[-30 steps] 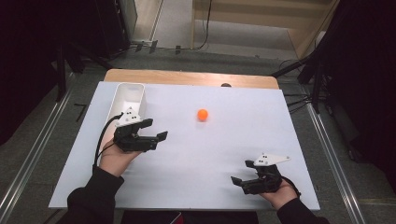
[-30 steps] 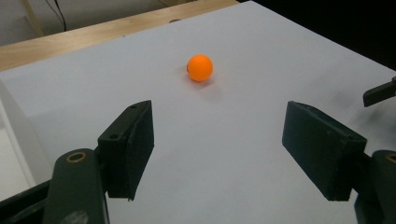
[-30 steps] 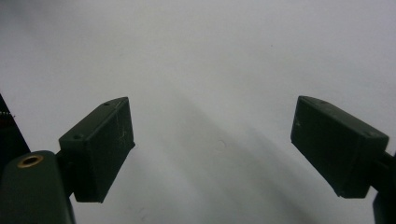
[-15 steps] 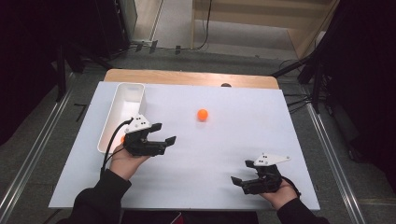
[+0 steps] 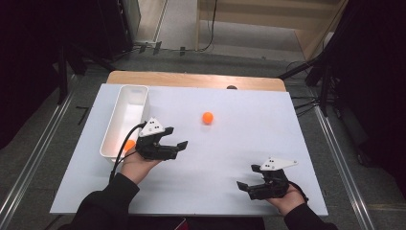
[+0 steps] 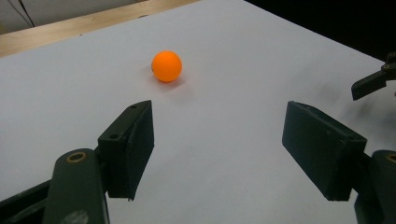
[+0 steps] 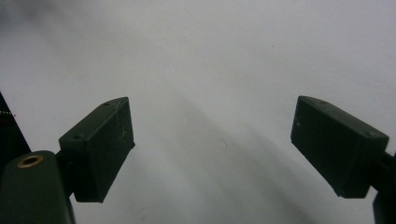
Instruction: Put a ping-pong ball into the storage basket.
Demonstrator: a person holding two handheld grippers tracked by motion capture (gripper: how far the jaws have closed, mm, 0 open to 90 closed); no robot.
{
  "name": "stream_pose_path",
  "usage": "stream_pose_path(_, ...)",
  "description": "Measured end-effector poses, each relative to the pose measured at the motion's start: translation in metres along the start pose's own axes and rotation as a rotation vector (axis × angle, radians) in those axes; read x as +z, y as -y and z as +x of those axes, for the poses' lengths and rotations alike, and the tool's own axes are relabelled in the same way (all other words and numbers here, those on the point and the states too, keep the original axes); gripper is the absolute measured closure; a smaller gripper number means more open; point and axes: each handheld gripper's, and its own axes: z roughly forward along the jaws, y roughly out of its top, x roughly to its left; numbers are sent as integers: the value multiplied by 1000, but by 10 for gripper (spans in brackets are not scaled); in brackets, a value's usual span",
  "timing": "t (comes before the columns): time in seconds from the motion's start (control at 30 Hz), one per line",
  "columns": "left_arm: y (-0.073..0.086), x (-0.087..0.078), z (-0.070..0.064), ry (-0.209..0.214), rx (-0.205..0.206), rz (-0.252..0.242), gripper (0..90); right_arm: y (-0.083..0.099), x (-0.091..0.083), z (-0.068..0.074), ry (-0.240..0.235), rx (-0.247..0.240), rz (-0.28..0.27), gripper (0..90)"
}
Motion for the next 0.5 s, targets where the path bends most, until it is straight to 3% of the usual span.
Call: stream_pose_path(0.5,-11,29,4,18,-2,29,256,0,-2,0,-3,-11,-7,117)
